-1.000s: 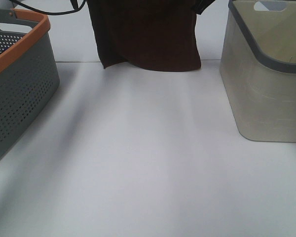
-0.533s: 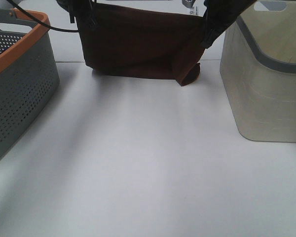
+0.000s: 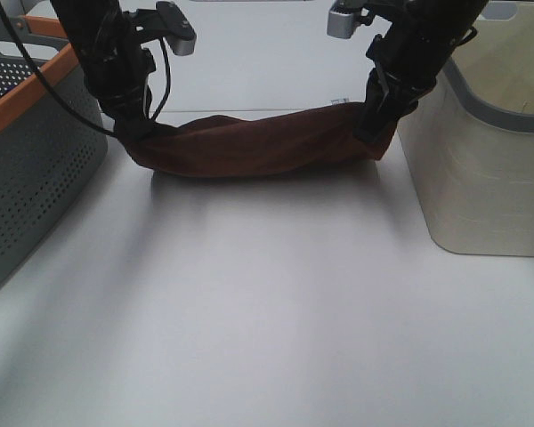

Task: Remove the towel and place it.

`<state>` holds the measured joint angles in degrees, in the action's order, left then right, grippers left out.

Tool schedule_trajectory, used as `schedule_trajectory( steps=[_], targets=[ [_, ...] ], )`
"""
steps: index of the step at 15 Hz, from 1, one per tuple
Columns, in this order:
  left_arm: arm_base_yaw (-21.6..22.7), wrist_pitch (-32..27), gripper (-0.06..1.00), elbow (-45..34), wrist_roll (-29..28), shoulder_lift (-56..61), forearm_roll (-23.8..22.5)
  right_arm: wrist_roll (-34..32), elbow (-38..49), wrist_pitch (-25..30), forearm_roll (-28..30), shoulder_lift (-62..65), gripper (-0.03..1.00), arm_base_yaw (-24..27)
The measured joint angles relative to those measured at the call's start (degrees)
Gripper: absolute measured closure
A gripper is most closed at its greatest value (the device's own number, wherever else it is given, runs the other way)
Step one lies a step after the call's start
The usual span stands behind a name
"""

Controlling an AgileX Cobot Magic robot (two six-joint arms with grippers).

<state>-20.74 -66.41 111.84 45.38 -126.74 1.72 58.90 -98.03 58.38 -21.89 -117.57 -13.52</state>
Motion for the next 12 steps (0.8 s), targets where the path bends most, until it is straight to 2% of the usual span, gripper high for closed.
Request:
schedule_trajectory(
  steps=[1, 6, 12],
  targets=[
    [0.00, -2.06, 0.94, 0.00, 1.72, -0.40, 1.38, 0.00, 0.00, 3.61, -0.63, -0.17, 0.97, 0.00],
    [0.00, -3.04, 0.94, -0.34, 4.81, -0.69, 5.27, -2.64, 0.06, 3.61, -1.83, -4.53, 0.97, 0.00],
    [0.00, -3.15, 0.94, -8.59, 5.84, -0.86, 5.79, -5.16, 8.08, 3.61, -4.35, -5.04, 0.97, 0.00]
  ],
)
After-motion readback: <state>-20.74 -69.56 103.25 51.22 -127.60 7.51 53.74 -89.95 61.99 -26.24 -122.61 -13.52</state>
